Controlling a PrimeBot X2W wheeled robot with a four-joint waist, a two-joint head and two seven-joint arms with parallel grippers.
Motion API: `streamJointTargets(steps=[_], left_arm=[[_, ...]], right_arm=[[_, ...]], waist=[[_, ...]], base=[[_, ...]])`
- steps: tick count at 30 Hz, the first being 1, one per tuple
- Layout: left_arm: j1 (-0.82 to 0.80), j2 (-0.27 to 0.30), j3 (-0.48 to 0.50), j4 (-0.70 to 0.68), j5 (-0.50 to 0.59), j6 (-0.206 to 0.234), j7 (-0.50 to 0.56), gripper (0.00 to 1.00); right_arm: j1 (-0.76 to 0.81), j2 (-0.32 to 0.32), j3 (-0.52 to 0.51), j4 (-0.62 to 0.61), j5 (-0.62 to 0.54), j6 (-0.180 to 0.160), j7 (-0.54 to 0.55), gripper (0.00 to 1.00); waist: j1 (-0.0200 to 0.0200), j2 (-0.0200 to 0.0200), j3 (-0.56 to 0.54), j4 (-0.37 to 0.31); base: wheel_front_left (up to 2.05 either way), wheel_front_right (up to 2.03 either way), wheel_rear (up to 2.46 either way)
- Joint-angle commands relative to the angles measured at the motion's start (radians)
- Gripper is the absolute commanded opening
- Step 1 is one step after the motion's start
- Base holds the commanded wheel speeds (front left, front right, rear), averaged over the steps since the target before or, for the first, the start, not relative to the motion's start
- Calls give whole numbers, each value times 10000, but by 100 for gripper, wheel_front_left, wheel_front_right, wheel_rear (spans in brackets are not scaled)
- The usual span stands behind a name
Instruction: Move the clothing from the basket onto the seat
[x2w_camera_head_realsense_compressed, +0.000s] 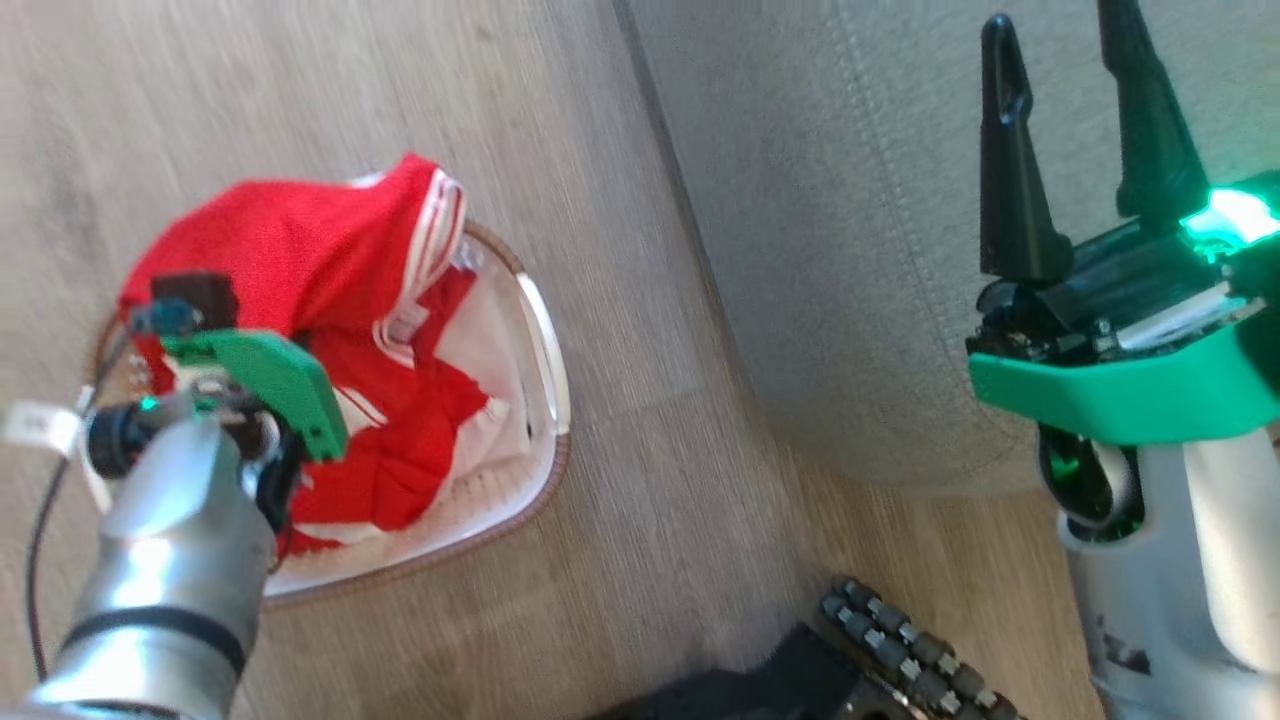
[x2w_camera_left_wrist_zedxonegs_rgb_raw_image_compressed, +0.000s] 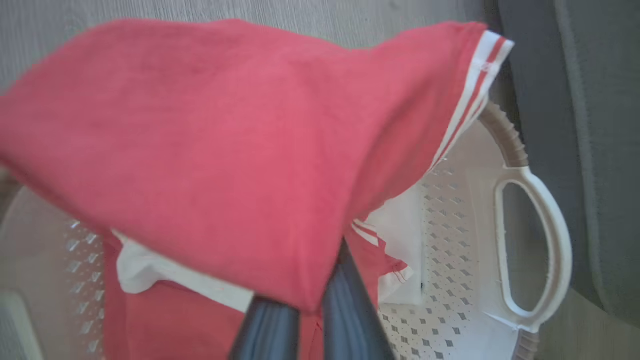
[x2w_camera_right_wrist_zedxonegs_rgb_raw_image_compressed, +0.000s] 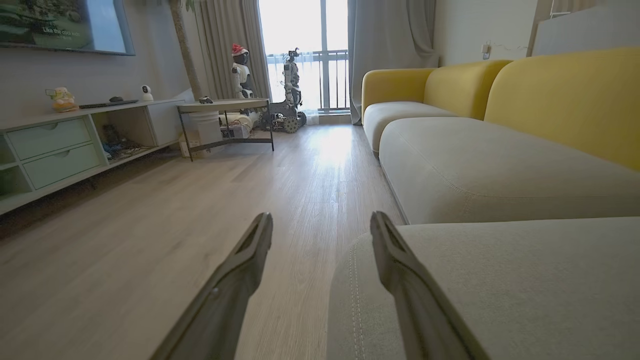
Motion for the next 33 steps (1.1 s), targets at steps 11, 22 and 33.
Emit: streamJointTargets(steps=[11,22,33], left_arm=[[1571,-144,-1231,-1477,-1095,-61,-1485,0],[2138,234,-2151,-3953,-1581,-61,-2025,0],[2572,664,-2095,-7335,-1307,282,-1903,0]], right_arm=[[1354,-674,153,267,54,-2,-63,100],[2088,-1091,184,542,199,-2,-63,100],[2790,-1246,446,837,373,-2,-63,100]], waist=[[0,-1,-3056,1191],[0,-1,-4545,2237],[0,-1,-5640,2890]], base=[[0,0,0],[0,0,0],[0,0,0]])
